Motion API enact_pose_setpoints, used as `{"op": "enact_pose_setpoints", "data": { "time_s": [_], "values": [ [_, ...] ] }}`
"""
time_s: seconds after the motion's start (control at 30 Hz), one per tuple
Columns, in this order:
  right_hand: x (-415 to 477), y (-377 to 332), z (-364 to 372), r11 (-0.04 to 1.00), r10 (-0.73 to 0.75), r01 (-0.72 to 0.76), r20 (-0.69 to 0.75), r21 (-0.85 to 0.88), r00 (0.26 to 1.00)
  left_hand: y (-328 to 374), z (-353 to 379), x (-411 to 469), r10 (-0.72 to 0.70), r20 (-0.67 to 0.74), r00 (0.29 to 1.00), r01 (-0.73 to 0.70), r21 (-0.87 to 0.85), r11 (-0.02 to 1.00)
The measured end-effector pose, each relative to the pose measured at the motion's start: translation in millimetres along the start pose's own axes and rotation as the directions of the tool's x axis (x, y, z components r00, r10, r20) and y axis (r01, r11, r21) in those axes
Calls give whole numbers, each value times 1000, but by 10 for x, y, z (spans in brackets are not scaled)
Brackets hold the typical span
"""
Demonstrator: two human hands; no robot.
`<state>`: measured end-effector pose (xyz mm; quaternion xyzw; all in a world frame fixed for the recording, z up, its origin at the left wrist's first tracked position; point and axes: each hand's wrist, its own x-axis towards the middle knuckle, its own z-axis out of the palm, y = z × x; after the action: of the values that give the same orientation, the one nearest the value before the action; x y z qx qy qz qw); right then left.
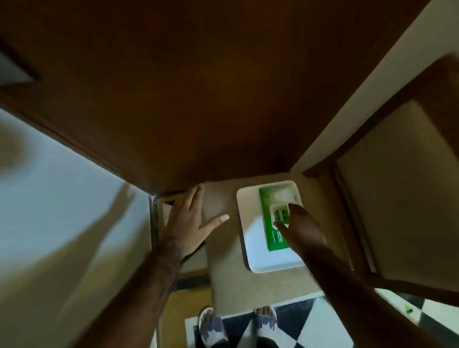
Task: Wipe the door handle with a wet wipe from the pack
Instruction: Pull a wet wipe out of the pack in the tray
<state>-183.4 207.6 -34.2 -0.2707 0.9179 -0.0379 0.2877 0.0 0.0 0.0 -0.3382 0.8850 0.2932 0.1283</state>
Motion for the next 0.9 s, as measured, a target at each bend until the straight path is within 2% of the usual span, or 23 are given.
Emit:
{"op": "enact_pose_setpoints", "data": {
  "time_s": [0.07,0.13,0.23,0.33,0.43,0.5,0.6,0.7,0.8,0.87,0.9],
  "values": [
    [259,42,243,998,45,-46,-7,-34,999,-72,380,154,-27,2,1000,27,-47,999],
    [528,62,470,993,110,-111,-14,-39,994,-180,818,314,-20,-4,1000,20,-30,999],
    [816,95,882,983,126,-137,-97,-125,987,-351,1508,621,12,-4,1000,-12,32,999],
    [862,109,1111,955,61,-112,-188,-275,980,-433,1974,766,22,-1,1000,-22,103,994],
    [847,85,1142,869,-39,-59,-186,-492,982,-447,2234,782,15,-23,1000,-12,136,991],
    [860,118,1185,856,-67,-40,-188,-515,980,-461,2312,779,17,-50,999,-9,164,986],
    [929,159,1331,830,77,-76,-21,-552,997,-477,2365,787,25,-63,998,-12,199,980],
    [965,135,1389,873,134,-86,66,-480,989,-504,2398,794,33,-64,997,-20,205,979],
    [946,154,1356,877,68,-62,-4,-477,998,-521,2415,801,41,-62,997,-28,192,981],
    [890,188,1267,853,-56,-17,-124,-522,991,-511,2393,798,46,-63,997,-35,158,987],
    [859,210,1205,885,-93,-2,-182,-466,979,-499,2360,793,47,-66,997,-40,115,993]
  ]
}}
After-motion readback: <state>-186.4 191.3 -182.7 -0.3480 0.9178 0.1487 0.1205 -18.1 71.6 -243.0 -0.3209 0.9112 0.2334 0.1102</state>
